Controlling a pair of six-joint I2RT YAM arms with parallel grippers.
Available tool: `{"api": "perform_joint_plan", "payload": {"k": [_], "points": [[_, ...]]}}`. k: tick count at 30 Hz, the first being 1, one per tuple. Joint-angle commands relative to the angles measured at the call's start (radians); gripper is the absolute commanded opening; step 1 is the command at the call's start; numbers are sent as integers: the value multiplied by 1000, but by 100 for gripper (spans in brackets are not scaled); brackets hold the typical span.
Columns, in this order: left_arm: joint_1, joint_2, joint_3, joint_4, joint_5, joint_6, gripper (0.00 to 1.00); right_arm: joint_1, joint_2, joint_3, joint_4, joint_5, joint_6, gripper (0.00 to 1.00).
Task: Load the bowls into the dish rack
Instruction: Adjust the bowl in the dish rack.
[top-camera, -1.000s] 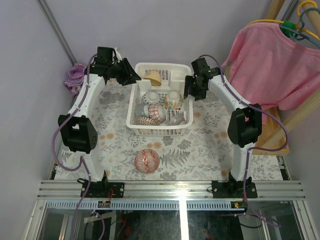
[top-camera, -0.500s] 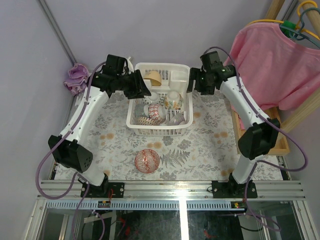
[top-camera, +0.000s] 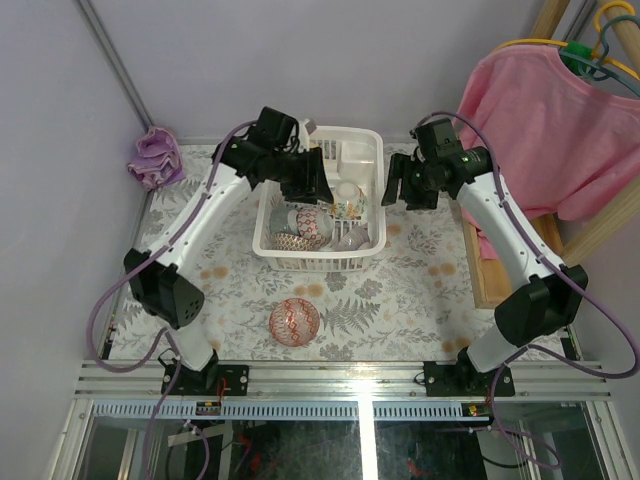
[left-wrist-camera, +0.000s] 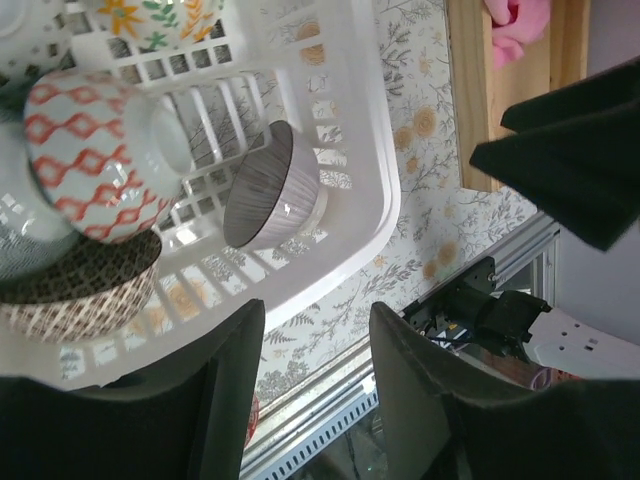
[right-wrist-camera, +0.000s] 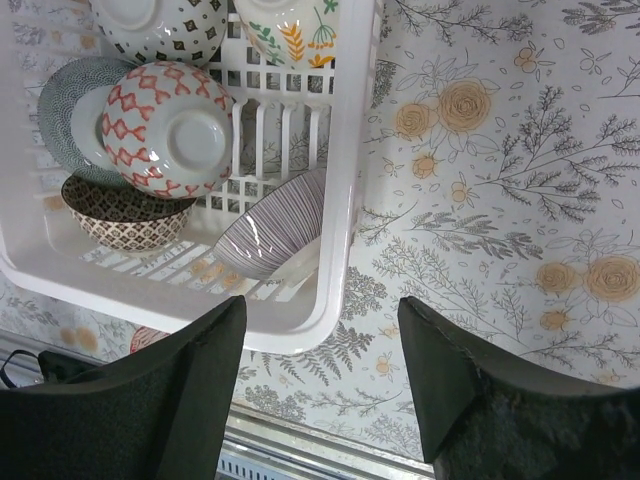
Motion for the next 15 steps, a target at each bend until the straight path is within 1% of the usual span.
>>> {"api": "perform_joint_plan", "payload": {"k": [1,4,7,11,15], "points": [[-32,120,104,-64,40,22,46,-5,-68,14,-43,-32,9,69],[-50,193,144,-32,46,41,46,-11,-85,27,-74,-33,7,70],[-53,238,137,17,95,52,46,-23,-103,18,-92,-35,-1,70],[-52,258,47,118,165,59,46,-49,-113,-1,-103,-48,-15,70],[-52,292,-9,190,244,74,46,-58,-120,-7,-100,-59,-18,71]]}}
